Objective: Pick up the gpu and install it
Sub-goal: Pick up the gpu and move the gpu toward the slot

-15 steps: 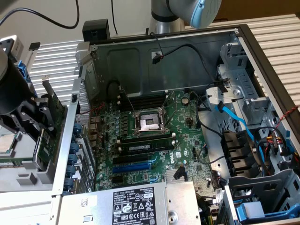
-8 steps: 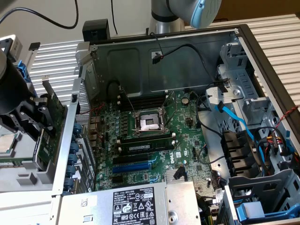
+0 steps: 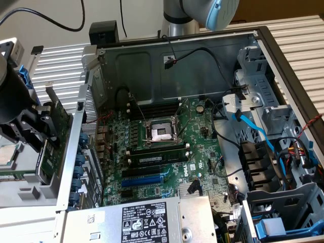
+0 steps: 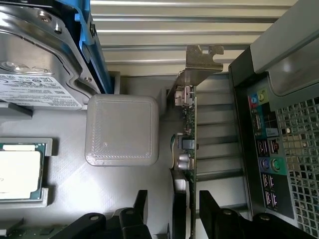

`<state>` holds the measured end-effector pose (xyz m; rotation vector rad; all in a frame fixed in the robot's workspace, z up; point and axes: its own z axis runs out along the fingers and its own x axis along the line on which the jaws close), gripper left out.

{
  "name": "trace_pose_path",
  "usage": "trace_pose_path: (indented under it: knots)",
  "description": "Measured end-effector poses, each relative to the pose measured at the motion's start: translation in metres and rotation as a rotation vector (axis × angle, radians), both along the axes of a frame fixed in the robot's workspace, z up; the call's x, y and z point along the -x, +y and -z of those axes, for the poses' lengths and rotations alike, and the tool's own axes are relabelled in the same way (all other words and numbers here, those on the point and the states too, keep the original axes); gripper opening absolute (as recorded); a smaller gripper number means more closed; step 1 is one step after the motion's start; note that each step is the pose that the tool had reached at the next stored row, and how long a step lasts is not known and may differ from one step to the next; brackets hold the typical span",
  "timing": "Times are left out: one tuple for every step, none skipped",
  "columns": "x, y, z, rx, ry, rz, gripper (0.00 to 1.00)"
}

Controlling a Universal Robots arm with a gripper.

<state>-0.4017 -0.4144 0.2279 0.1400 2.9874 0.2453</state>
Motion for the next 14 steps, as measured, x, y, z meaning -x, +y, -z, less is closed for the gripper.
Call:
trace_pose_path:
  knots:
    - [0.0001,0.0,-0.0001,0.0001,0.0029,0.0,0.53]
    - [0.0001,0.0,-0.0003,0.0001,0.0061,0.001,0.53]
    - [0.0002,0.0,-0.0008,0.0002,0.0074,0.001,0.53]
    - [0.0002,0.0,-0.0018,0.0003,0.0081,0.001,0.53]
    - [0.0001,0.0,-0.0026,0.0001,0.008,0.001,0.53]
    - [0.0001,0.0,-0.0038,0.0002,0.0082,0.001,0.53]
    - [0.0001,0.0,-0.005,0.0001,0.0081,0.001,0.53]
    - [0.0001,0.0,-0.0057,0.0001,0.008,0.001,0.53]
    - [0.0001,0.0,-0.0057,0.0,0.0079,0.001,0.53]
    - [0.0001,0.0,-0.0057,0.0,0.0078,0.001,0.53]
    - [0.0001,-0.0005,-0.0058,0.0001,0.0081,0.001,0.53]
    - [0.0,-0.001,-0.0059,0.0001,0.0081,0.001,0.53]
    - [0.0001,-0.0017,-0.0059,0.0002,0.0082,0.001,0.53]
    - [0.0001,-0.0023,-0.0059,0.0002,0.0082,0.001,0.53]
